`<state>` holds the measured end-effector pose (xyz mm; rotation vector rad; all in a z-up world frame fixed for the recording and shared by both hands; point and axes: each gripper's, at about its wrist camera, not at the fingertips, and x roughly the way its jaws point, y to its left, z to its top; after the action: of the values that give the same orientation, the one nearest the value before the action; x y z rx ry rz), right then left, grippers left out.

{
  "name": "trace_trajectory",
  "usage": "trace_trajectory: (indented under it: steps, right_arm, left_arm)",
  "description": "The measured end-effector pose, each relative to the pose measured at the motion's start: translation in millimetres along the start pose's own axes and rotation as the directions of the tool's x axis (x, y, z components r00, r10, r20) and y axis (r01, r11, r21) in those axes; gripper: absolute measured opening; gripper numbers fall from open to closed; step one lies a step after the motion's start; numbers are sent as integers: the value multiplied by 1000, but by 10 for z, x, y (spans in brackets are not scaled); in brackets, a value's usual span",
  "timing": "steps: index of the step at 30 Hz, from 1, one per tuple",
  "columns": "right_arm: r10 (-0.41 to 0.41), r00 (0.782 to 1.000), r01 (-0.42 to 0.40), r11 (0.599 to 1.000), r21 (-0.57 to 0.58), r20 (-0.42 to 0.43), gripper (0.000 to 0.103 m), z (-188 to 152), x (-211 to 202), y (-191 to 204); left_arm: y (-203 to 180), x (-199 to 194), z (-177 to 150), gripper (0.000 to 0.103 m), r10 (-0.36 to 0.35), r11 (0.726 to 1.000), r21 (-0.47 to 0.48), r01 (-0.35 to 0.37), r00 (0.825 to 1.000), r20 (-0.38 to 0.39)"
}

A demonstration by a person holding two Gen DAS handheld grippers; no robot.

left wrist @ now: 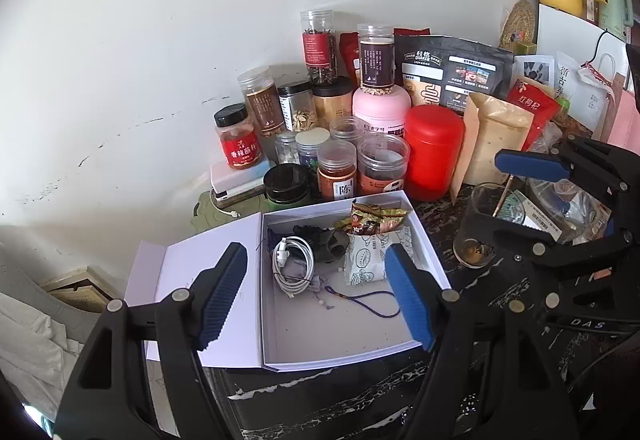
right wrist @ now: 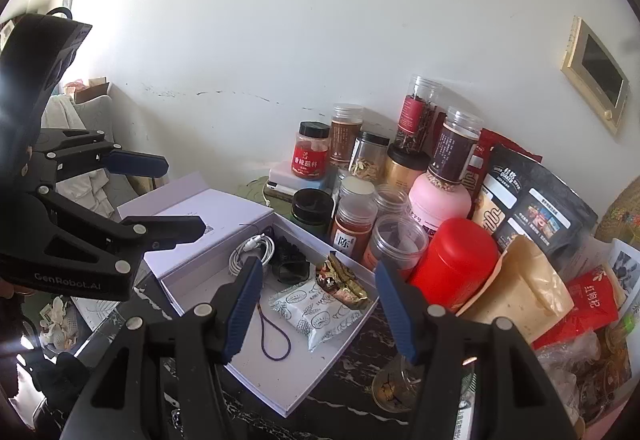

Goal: Organize objects
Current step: 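Lift both open tools out of the box back over the table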

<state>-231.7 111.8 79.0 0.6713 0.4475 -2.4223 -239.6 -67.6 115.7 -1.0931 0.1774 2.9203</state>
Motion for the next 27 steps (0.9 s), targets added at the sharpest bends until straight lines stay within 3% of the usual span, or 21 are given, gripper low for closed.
trace_trajectory:
  steps: [15, 27]
  right_arm:
    - [-20, 1000, 20, 999, 26, 21, 59, -341, -570, 116]
    - [-11, 1000, 12, 999, 36, -7, 59, -702, -822, 285]
  left_arm:
    - [-362, -699, -325, 75, 2, 999, 42, -4, 999, 37]
    - [-557, -1080, -796, 76, -31, 999, 42, 29, 999, 31]
